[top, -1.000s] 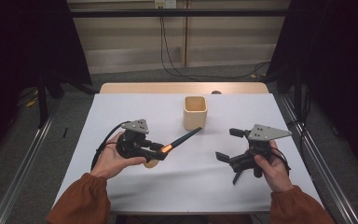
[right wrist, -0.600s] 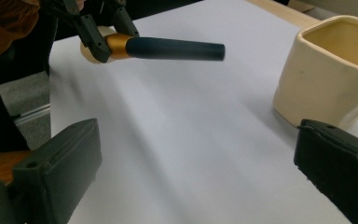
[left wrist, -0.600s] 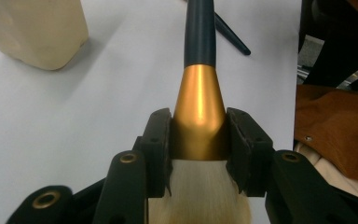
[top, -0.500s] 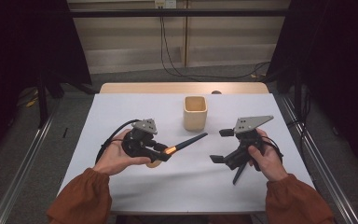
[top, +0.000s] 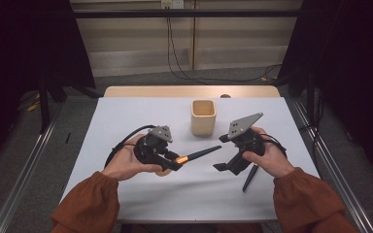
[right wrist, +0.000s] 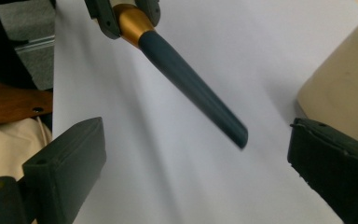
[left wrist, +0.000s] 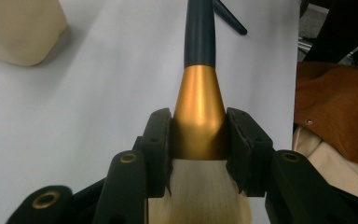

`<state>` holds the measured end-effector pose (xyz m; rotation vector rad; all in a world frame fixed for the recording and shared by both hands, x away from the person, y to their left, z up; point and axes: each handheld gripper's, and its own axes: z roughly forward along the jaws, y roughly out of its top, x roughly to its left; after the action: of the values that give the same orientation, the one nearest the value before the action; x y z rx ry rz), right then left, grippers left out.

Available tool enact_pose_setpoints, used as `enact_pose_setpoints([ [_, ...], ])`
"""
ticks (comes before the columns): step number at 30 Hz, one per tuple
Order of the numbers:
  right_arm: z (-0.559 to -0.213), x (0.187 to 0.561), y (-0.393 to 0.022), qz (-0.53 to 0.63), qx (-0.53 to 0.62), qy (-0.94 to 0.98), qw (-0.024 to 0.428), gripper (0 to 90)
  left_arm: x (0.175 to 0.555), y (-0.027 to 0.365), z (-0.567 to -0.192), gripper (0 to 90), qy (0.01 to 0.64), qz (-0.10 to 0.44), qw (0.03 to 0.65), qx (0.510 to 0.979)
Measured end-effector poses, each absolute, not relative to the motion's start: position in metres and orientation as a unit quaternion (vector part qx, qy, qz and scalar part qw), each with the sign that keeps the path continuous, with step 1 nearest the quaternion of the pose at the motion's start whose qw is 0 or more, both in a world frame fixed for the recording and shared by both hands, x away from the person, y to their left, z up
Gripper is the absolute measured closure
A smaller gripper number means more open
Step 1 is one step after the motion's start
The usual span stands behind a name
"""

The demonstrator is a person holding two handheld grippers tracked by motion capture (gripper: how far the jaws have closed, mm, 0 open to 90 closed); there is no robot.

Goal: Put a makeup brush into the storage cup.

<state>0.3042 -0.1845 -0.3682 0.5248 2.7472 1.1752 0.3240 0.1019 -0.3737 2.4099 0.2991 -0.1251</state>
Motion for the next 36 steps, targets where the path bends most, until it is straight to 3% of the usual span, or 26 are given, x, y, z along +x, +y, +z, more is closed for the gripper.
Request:
enact_pose_setpoints([
  [20, -0.367, 0.32, -0.141, 0.272, 0.096, 0.957, -0.002, 4.9, 0.325, 0.096, -0.377, 62.2, 0.107, -0.054, 0.323, 0.939],
  [36, -0.369, 0.328, -0.116, 0.209, 0.051, 0.976, -0.017, 23.2, 0.326, 0.09, -0.381, 62.2, 0.098, -0.06, 0.309, 0.944],
])
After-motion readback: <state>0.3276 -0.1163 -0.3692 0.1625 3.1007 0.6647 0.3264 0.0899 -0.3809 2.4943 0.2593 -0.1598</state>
